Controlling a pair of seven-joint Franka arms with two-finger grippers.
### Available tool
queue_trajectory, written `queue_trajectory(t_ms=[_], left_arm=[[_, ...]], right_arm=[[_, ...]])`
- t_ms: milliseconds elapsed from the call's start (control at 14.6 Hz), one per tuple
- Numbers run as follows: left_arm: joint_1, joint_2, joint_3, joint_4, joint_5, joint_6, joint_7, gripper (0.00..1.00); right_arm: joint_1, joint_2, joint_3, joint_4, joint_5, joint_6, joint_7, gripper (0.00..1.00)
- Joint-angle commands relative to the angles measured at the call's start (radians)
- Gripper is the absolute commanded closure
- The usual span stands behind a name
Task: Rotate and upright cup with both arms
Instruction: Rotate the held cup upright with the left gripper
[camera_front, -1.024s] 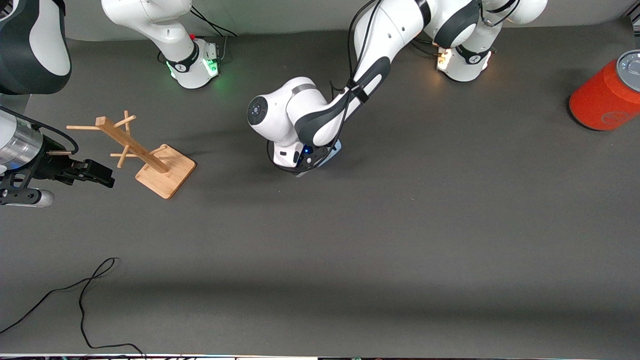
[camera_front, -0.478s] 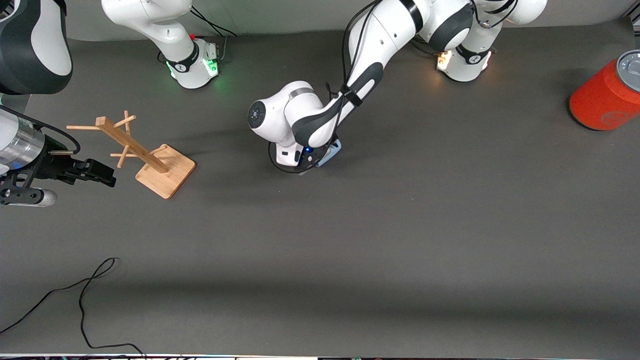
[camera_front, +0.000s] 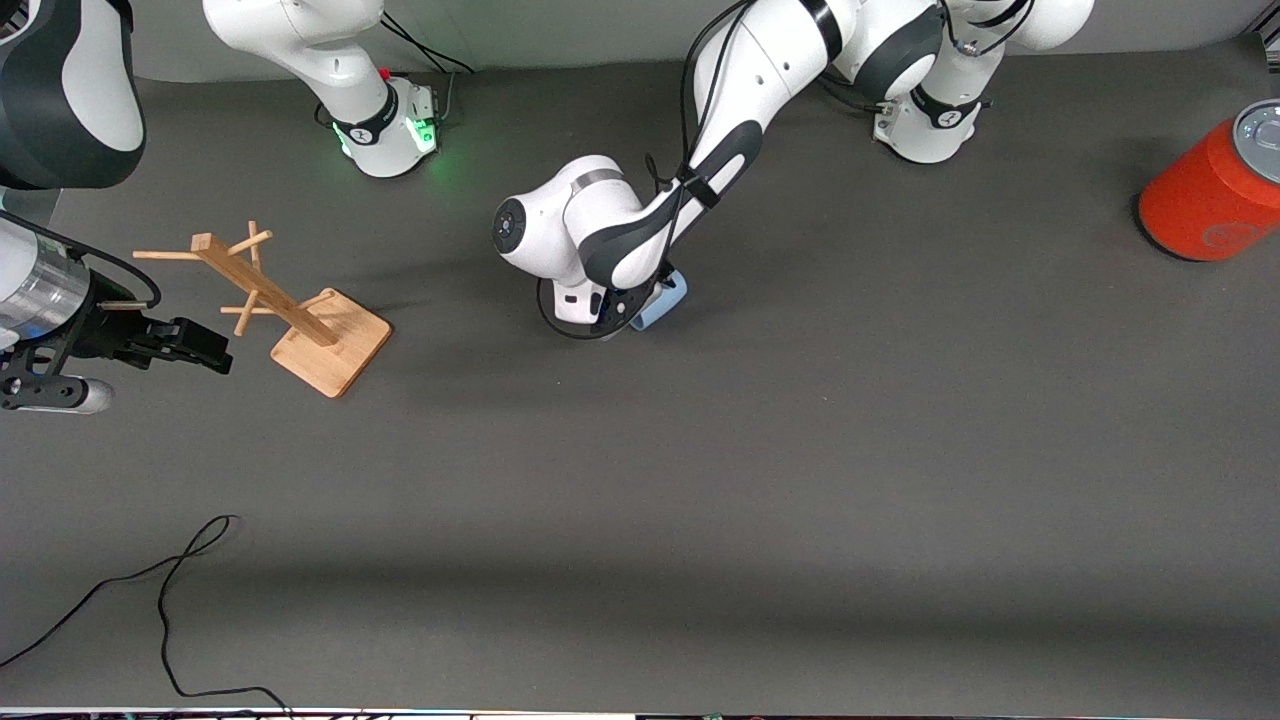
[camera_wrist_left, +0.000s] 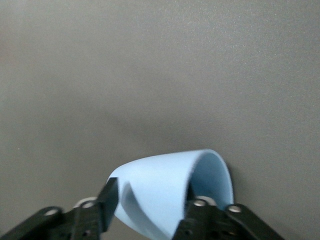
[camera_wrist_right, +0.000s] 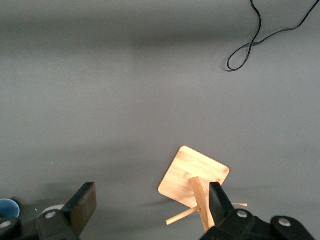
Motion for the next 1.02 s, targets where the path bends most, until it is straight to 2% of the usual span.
queue_trajectory(t_ms=[0, 68, 546, 751, 956], left_arm=[[-0.01, -0.013, 0.01, 0.014, -0.016, -0.033, -0.015, 0.93], [-0.009, -0.013, 0.01, 0.017, -0.016, -0.041, -0.015, 1.0], [0.01, -0.065, 0.01, 0.023, -0.016, -0.064, -0.001, 1.0], [0.073, -0.135, -0.004, 0.023, -0.03, -0.065, 0.011, 1.0], [0.149, -0.255, -0.001, 0.016, -0.103, -0.081, 0.083, 1.0]], right_arm=[[-0.001, 0.015, -0.002, 0.022, 0.007, -0.018, -0.025, 0.0], [-0.001, 0.015, -0.002, 0.022, 0.007, -0.018, -0.025, 0.0], [-0.003, 0.026, -0.004, 0.025, 0.006, -0.015, -0.031, 0.0], [-0.004, 0.026, -0.004, 0.031, 0.006, -0.013, -0.059, 0.0], [0.0, 0.028, -0.004, 0.028, 0.006, -0.013, -0.049, 0.0]])
